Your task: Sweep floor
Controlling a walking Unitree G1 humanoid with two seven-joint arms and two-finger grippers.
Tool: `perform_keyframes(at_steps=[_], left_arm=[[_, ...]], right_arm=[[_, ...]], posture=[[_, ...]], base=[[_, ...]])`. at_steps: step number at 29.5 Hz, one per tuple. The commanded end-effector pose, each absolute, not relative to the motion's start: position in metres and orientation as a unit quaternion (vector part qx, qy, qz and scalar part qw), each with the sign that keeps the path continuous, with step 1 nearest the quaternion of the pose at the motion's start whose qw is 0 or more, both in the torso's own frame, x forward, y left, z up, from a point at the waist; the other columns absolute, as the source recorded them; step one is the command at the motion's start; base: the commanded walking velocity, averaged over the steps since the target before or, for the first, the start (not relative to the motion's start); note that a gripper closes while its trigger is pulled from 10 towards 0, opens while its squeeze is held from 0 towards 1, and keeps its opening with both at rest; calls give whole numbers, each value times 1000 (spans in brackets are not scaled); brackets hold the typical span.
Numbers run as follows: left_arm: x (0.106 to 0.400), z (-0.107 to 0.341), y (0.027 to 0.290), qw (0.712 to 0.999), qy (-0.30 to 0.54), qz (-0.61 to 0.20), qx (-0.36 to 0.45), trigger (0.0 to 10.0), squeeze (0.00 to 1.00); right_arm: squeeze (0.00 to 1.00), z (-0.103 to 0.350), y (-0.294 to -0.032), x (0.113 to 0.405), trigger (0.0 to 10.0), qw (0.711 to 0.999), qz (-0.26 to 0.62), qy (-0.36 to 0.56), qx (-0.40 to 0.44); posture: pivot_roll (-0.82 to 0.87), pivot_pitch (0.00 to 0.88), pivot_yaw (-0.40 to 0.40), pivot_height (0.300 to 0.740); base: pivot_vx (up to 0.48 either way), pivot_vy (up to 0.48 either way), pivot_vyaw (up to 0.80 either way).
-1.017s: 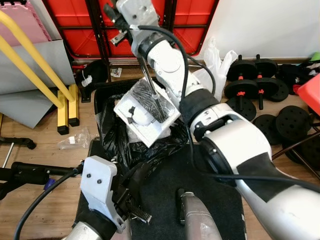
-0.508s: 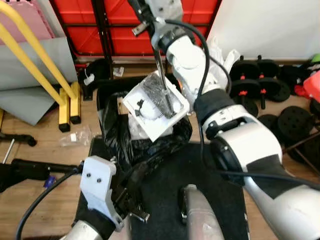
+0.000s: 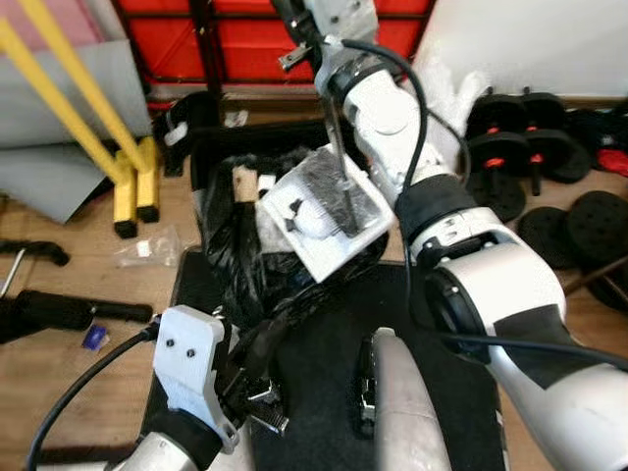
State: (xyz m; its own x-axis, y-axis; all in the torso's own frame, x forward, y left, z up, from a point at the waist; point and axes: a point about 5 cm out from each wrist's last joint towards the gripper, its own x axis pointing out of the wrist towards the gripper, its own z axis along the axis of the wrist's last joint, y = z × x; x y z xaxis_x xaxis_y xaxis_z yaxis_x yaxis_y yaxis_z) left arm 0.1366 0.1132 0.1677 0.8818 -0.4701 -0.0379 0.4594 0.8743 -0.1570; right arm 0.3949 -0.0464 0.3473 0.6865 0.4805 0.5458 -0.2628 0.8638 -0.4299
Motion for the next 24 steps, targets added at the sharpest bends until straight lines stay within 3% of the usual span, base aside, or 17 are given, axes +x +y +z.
perform_keyframes(at_steps=[1, 3, 4, 5, 6, 7, 8, 10, 13, 16, 20, 21, 24], left_arm=[[135, 165, 114, 967, 46, -243, -66, 10000, 0], [135, 165, 114, 967, 46, -243, -66, 10000, 0], [135, 165, 114, 967, 47, -243, -66, 10000, 0], [134, 165, 113, 966, 47, -244, -67, 10000, 0], [134, 165, 113, 966, 47, -244, -67, 10000, 0], [133, 165, 113, 966, 48, -245, -68, 10000, 0], [133, 165, 113, 966, 48, -245, -68, 10000, 0], [132, 166, 112, 966, 48, -244, -69, 10000, 0], [131, 166, 111, 966, 48, -243, -69, 10000, 0], [129, 167, 111, 967, 49, -241, -71, 10000, 0], [127, 168, 110, 967, 49, -240, -72, 10000, 0], [124, 169, 109, 967, 50, -239, -72, 10000, 0], [122, 170, 109, 967, 51, -237, -73, 10000, 0]], right_arm=[[0, 380, -37, 380, 10000, 865, 215, -417, -178], [0, 380, -37, 380, 10000, 865, 215, -417, -178], [0, 386, -35, 375, 10000, 847, 227, -441, -189], [0, 398, -27, 365, 10000, 807, 225, -489, -244], [0, 398, -27, 365, 10000, 807, 225, -489, -244], [0, 405, -21, 357, 10000, 774, 225, -520, -281], [0, 405, -21, 357, 10000, 774, 225, -520, -281], [0, 417, -6, 346, 10000, 722, 209, -565, -339], [0, 420, 1, 341, 10000, 702, 204, -580, -359], [0, 422, 18, 332, 10000, 660, 204, -609, -390], [0, 417, 30, 325, 10000, 639, 215, -624, -395], [0, 393, 49, 321, 10000, 631, 267, -616, -389], [0, 358, 63, 322, 10000, 639, 324, -579, -389]], posture=[[-19, 285, -4, 615], [-19, 285, -4, 615], [-19, 285, -5, 615], [-15, 285, -11, 615], [-15, 285, -11, 615], [-14, 286, -12, 615], [-14, 286, -12, 615], [-3, 289, -21, 615], [-1, 291, -24, 615], [5, 302, -34, 615], [11, 308, -39, 615], [18, 318, -45, 615], [21, 325, -47, 615]], base=[[0, 0, 0], [0, 0, 0], [0, 0, 0], [0, 0, 0], [0, 0, 0], [0, 0, 0], [0, 0, 0], [0, 0, 0], [0, 0, 0], [0, 0, 0], [0, 0, 0], [0, 0, 0], [0, 0, 0]])
